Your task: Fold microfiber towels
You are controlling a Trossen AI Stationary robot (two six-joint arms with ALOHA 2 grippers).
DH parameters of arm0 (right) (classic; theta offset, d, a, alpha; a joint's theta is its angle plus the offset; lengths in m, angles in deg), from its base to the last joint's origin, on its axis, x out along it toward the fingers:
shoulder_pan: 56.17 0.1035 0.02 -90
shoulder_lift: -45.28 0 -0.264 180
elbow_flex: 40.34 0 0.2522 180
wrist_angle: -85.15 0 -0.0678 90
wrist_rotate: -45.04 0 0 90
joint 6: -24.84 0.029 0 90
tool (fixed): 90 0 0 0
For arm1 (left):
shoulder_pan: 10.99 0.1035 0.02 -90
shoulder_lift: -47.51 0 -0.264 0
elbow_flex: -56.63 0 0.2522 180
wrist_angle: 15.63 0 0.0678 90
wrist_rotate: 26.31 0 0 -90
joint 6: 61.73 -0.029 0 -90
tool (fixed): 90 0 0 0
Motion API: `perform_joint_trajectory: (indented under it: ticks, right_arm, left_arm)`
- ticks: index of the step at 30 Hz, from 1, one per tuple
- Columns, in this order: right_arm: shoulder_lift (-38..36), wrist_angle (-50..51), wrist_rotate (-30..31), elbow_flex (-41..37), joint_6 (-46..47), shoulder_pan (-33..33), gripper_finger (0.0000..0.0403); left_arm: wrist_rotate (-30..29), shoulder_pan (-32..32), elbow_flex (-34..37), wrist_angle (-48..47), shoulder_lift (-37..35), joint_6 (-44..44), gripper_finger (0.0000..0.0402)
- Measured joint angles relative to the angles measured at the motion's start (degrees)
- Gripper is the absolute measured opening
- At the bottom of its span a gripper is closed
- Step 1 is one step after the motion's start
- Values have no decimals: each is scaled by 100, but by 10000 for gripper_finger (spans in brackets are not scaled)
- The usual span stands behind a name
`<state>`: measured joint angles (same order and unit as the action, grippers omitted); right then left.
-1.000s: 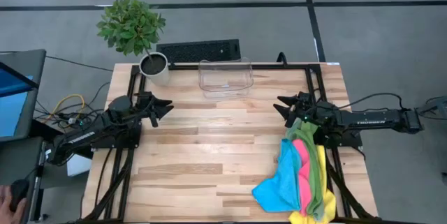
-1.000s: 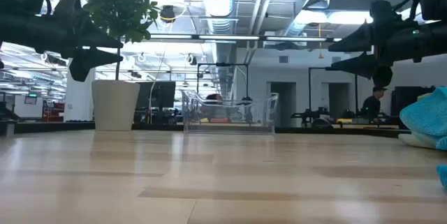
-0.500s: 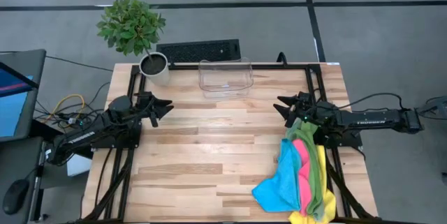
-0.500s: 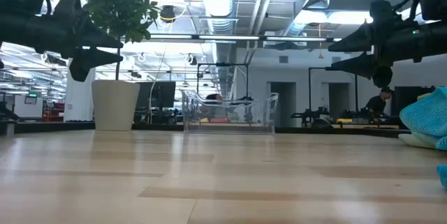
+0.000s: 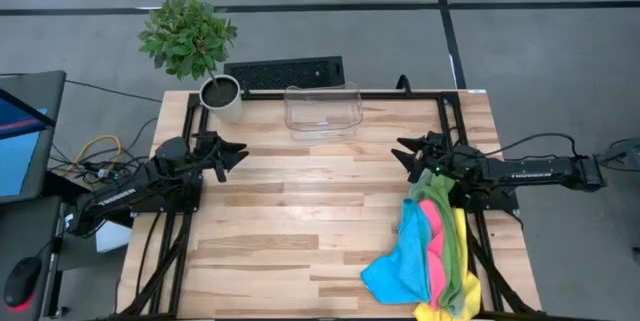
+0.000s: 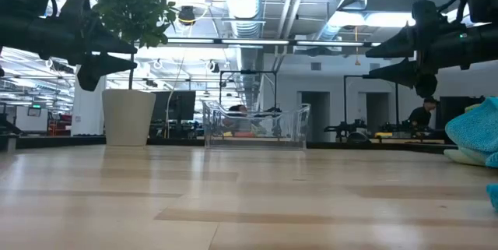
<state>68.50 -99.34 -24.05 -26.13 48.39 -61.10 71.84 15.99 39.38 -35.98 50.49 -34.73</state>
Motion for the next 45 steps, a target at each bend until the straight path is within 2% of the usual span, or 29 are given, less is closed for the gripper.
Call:
perform_joint_trajectory:
  ticks: [16, 20, 25, 27, 33, 38, 42, 45]
  right_arm:
    - [-1, -16, 0, 2, 0, 0, 295]
    - [-1, -18, 0, 1, 0, 2, 295]
    - [0, -18, 0, 0, 0, 2, 295]
    - [-2, -18, 2, 0, -2, 0, 295]
    - [-2, -20, 11, 0, -2, 0, 295]
    - [0, -32, 17, 2, -2, 1, 295]
    - [0, -132, 20, 0, -2, -7, 295]
    - [-1, -313, 94, 2, -4, -81, 295]
  left_arm:
    - [2, 0, 0, 0, 0, 22, 171]
    - [0, -1, 1, 3, 0, 222, 171]
    - [-8, 0, 27, 209, 0, 904, 171]
    - [-152, -2, 41, 305, 0, 1033, 171]
    - [-1095, 0, 42, 255, 0, 1140, 171]
    - [-1438, 0, 29, 232, 0, 1697, 171]
    - [-1559, -2, 26, 260, 0, 1614, 171]
    - [-1915, 0, 15, 395, 0, 1670, 171]
